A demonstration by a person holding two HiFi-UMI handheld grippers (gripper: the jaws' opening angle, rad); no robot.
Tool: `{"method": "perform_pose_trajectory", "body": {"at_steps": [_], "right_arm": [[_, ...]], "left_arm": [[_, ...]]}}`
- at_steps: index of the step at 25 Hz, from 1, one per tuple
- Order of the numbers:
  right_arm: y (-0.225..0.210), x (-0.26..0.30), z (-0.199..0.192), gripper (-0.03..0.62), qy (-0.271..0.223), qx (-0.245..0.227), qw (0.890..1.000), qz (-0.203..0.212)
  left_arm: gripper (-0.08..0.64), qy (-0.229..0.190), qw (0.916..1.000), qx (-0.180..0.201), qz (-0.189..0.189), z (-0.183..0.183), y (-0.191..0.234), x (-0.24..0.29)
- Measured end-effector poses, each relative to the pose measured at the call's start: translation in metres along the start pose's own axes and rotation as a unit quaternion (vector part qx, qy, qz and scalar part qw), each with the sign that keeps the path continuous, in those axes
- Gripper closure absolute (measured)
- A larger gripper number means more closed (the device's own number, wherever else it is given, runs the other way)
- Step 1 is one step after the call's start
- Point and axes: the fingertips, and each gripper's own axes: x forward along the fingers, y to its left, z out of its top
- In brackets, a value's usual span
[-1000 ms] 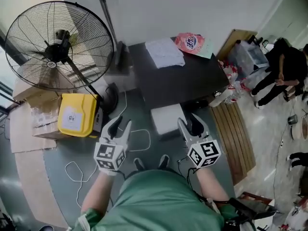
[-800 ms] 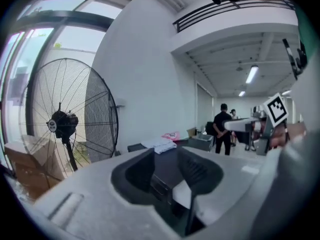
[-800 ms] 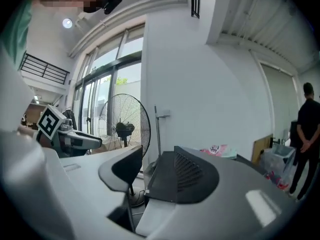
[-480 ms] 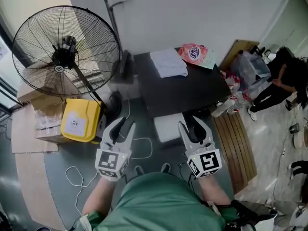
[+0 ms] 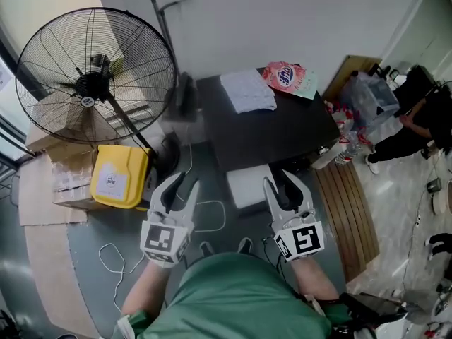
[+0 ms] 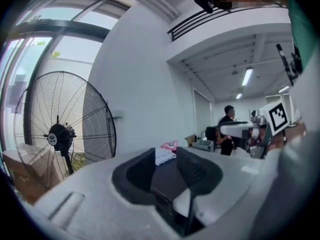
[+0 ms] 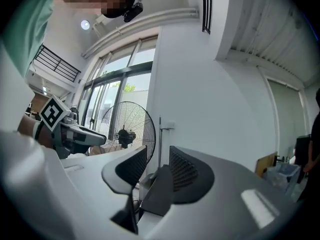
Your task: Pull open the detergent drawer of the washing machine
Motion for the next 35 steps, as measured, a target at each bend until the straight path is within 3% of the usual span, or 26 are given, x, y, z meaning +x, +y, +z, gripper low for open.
{"method": "perform_pose_trajectory", "body": {"at_steps": [35], "right_arm": [[0.004,-0.008,-0.009,0.456,-0.001,0.034,0.999,0.001]], "left_arm": [[0.436,0.023,0.9997,-0.009,-0.009,-0.020,-0.001,-0.005]]}}
